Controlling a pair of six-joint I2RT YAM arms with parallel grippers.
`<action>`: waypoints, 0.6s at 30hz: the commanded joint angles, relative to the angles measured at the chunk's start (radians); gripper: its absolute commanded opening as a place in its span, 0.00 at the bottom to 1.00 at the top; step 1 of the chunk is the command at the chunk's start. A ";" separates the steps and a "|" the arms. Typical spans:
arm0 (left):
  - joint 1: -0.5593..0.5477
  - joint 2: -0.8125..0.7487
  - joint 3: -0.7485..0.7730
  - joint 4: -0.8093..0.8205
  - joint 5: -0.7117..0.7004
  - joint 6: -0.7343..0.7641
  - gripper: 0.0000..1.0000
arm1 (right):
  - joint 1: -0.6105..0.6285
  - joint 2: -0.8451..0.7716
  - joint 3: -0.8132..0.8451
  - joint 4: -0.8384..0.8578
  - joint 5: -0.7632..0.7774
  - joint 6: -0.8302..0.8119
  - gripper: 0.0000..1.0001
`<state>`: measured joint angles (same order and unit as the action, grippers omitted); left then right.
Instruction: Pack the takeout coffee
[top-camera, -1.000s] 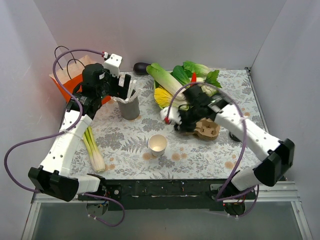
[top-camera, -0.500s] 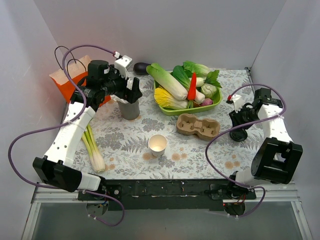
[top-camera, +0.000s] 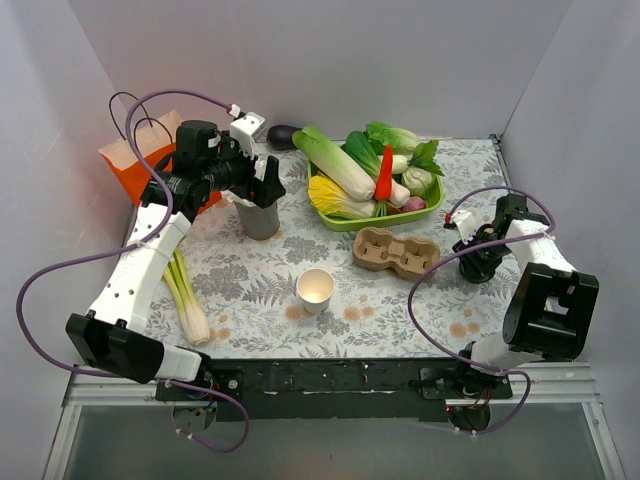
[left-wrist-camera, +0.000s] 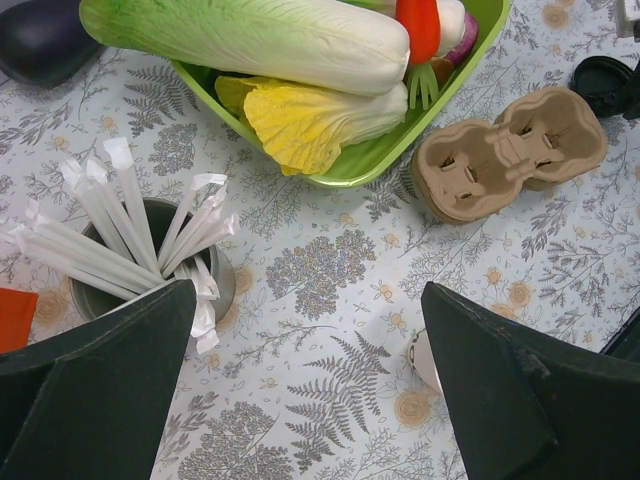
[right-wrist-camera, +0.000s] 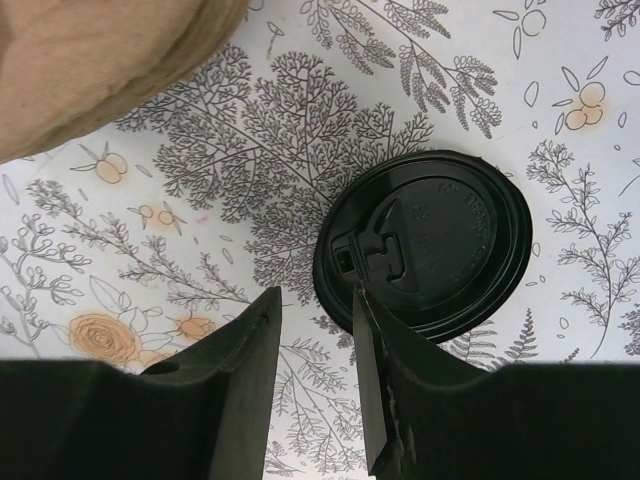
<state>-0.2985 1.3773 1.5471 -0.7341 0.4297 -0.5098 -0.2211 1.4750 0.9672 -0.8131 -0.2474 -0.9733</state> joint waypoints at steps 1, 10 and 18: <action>-0.004 0.000 0.033 -0.010 0.009 0.001 0.98 | 0.003 0.025 -0.001 0.064 0.017 -0.016 0.42; -0.004 0.022 0.053 -0.005 0.021 -0.009 0.98 | 0.008 0.028 -0.050 0.098 0.033 -0.030 0.39; -0.004 0.032 0.053 -0.002 0.030 -0.013 0.98 | 0.014 0.016 -0.074 0.112 0.033 -0.033 0.37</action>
<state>-0.2985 1.4189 1.5665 -0.7338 0.4362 -0.5175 -0.2127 1.5028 0.9100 -0.7238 -0.2115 -0.9936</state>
